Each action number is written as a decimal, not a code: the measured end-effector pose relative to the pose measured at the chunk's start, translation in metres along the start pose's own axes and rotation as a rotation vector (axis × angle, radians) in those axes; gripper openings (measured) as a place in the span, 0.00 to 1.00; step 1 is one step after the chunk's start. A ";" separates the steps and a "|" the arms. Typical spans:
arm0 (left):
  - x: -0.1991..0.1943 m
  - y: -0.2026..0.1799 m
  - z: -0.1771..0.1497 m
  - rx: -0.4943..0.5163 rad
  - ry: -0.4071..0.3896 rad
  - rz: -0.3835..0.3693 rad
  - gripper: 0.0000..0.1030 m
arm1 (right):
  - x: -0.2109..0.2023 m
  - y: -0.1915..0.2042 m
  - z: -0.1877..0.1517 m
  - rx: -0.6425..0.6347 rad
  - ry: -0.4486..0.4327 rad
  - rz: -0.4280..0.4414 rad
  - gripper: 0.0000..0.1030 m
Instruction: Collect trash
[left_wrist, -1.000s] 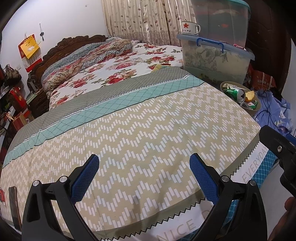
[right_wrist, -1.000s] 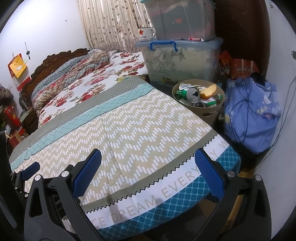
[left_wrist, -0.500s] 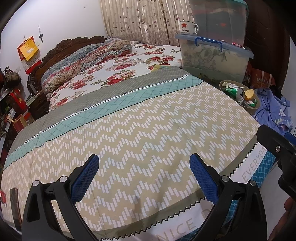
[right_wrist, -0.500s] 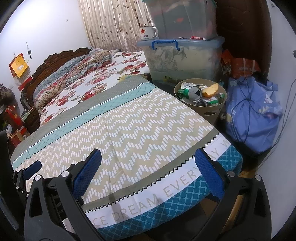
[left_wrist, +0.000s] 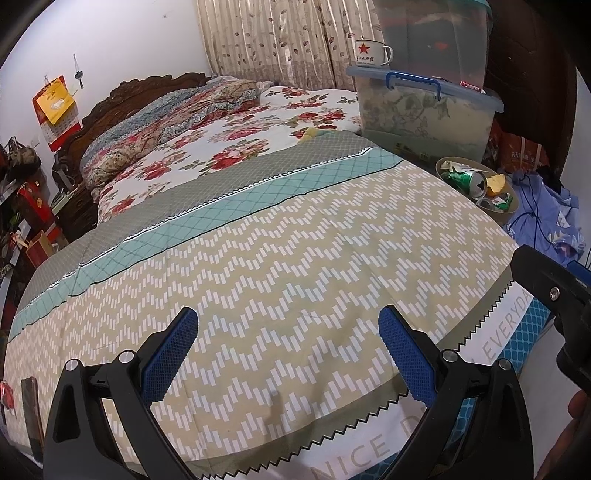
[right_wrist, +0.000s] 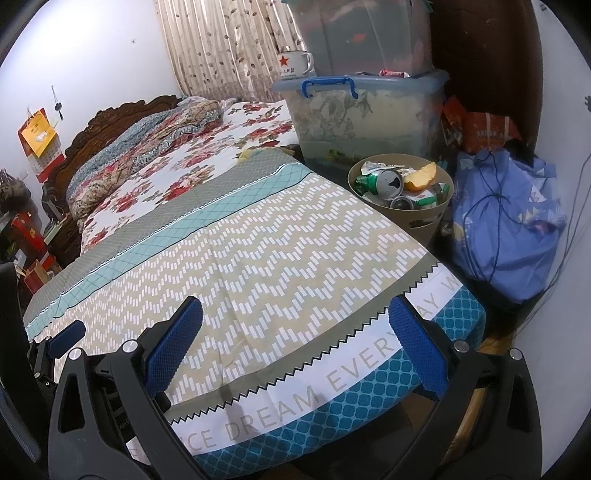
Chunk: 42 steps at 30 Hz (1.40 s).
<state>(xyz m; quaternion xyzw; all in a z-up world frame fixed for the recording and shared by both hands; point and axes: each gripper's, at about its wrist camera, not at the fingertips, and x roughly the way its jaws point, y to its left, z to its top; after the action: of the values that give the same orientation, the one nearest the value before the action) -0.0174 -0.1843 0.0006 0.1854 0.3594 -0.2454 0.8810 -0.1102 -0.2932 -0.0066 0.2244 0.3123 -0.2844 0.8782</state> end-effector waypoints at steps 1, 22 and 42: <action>0.000 -0.001 0.000 0.002 0.000 0.000 0.92 | 0.000 0.000 0.000 0.001 0.000 0.000 0.97; 0.000 -0.004 -0.002 0.027 0.000 -0.003 0.92 | 0.002 0.000 -0.003 0.003 0.004 0.004 0.97; 0.000 -0.009 -0.004 0.044 -0.001 -0.006 0.92 | 0.005 -0.002 -0.006 0.011 0.022 0.015 0.97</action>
<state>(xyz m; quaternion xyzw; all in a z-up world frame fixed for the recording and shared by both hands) -0.0249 -0.1890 -0.0032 0.2038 0.3538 -0.2560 0.8762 -0.1114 -0.2929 -0.0147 0.2347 0.3188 -0.2768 0.8756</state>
